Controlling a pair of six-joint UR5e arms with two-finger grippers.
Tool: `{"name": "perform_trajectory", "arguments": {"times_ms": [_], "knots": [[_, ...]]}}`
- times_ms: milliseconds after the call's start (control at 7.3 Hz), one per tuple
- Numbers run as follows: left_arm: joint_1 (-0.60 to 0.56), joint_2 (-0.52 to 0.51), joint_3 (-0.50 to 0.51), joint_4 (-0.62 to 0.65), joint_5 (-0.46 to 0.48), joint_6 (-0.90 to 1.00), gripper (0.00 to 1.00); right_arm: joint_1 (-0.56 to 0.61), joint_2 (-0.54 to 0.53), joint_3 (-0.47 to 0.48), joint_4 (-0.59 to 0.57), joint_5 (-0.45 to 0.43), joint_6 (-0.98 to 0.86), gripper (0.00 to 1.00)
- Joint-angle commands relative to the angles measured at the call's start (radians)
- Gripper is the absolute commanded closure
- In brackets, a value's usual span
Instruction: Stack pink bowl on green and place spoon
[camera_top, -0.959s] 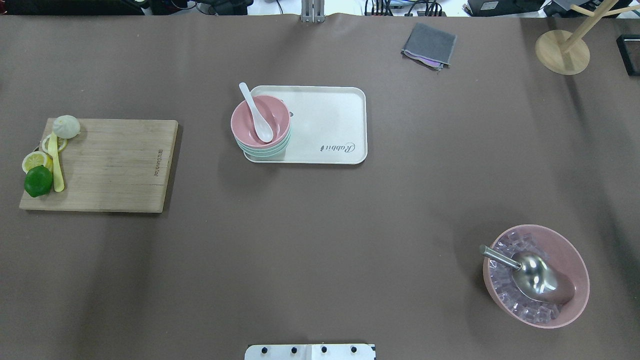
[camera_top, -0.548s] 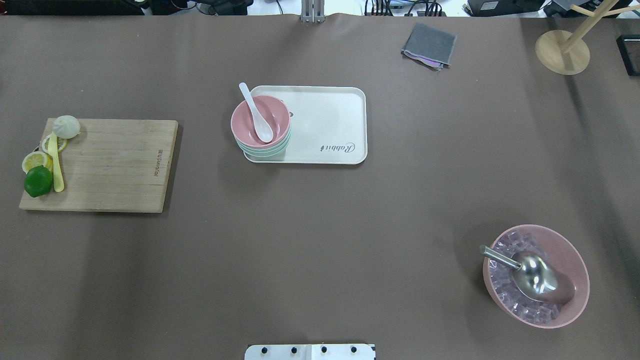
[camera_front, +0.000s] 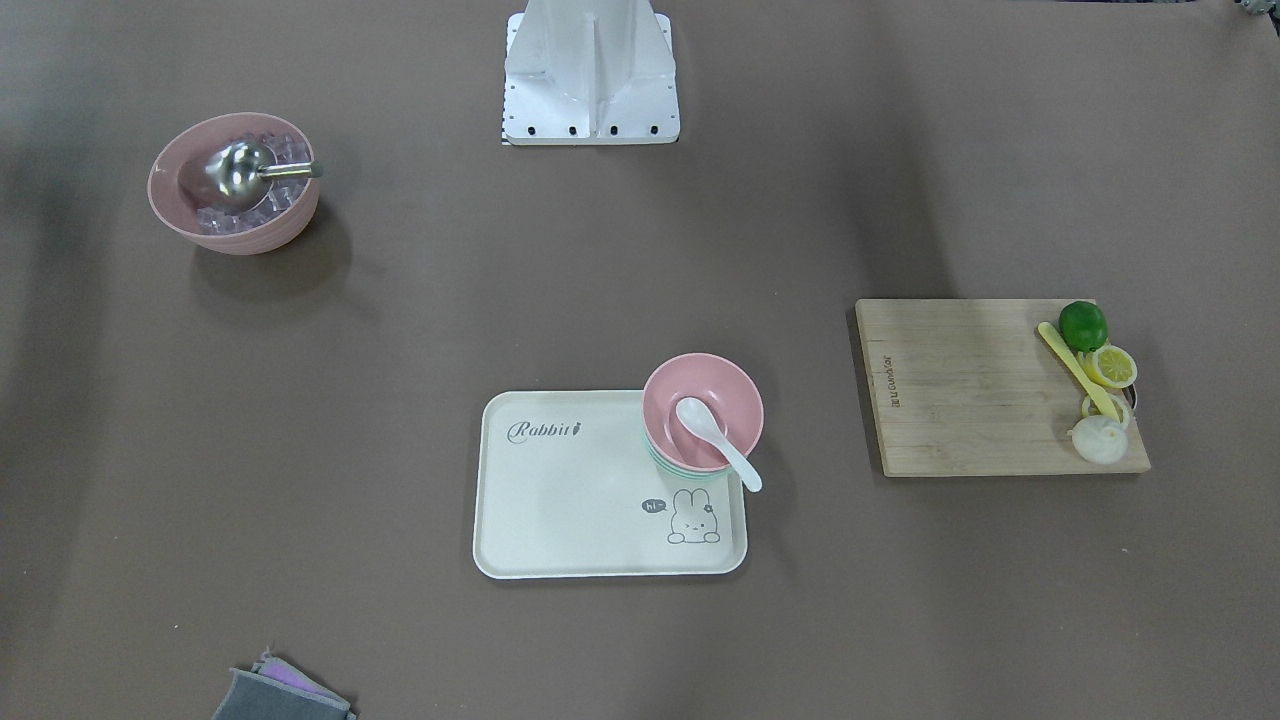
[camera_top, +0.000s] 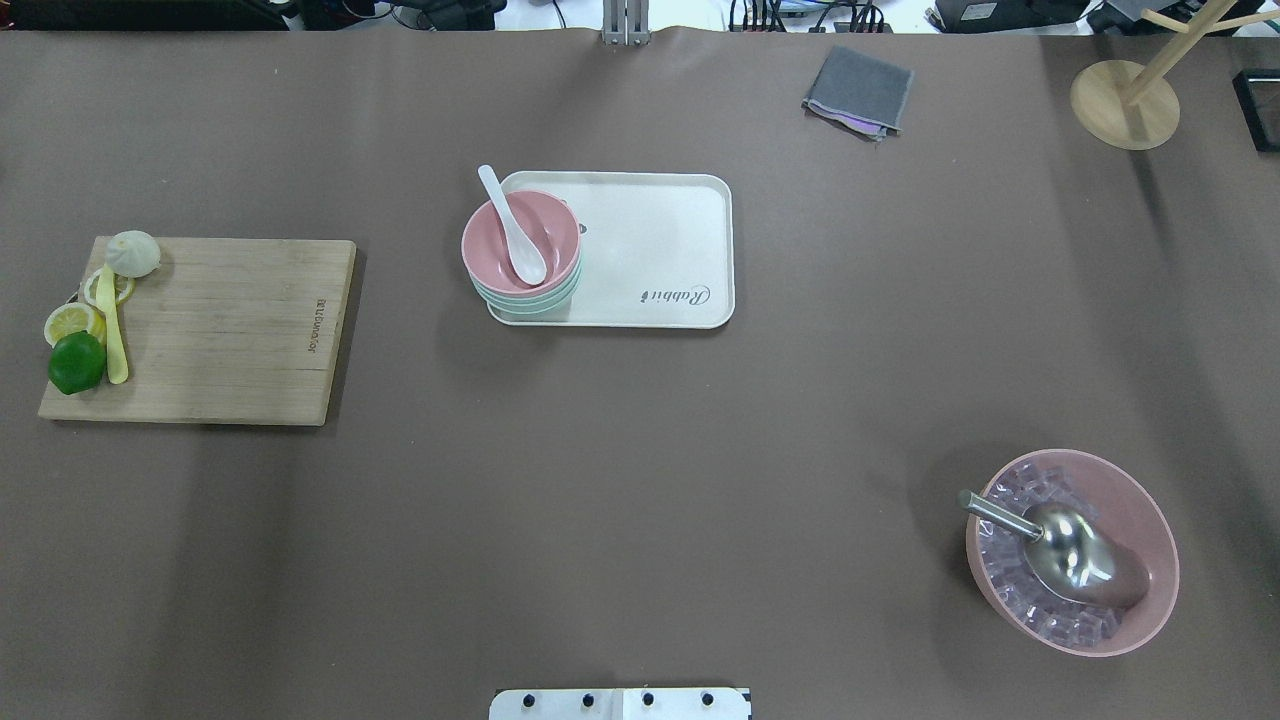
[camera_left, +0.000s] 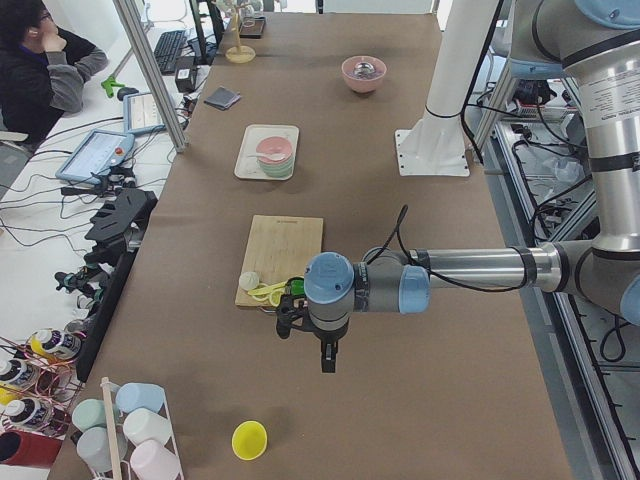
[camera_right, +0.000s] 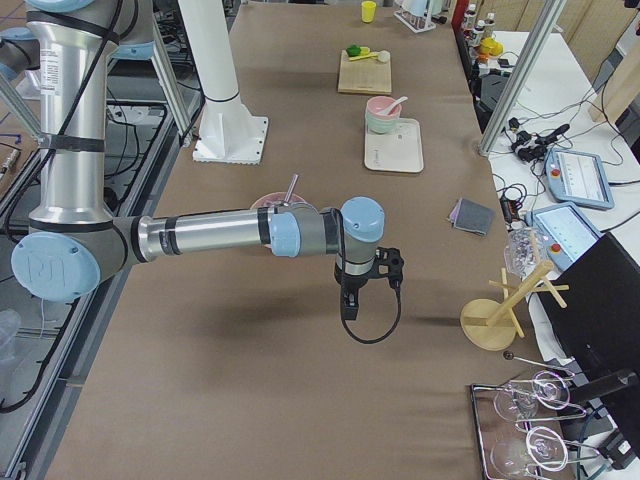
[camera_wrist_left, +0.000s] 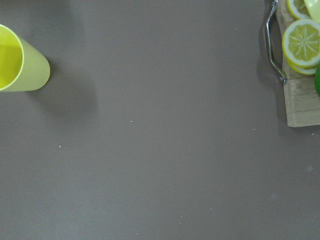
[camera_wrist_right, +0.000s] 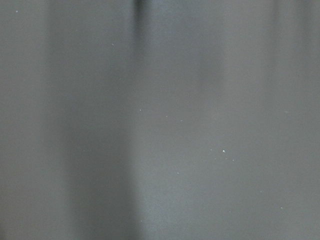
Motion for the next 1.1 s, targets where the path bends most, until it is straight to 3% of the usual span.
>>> {"name": "perform_trajectory", "arguments": {"times_ms": [0, 274, 959], "knots": [[0.002, -0.042, 0.095, -0.032, -0.003, -0.055, 0.02, 0.022, -0.016, 0.005, -0.003, -0.008, -0.002, 0.0], [0.003, -0.109, 0.109, -0.043, 0.011, -0.048, 0.02, 0.042, -0.021, 0.019, -0.003, -0.008, -0.002, 0.0], [0.0, -0.073, 0.003, -0.039, 0.001, -0.048, 0.02, 0.039, -0.049, 0.02, 0.007, -0.041, 0.001, 0.0]]}}
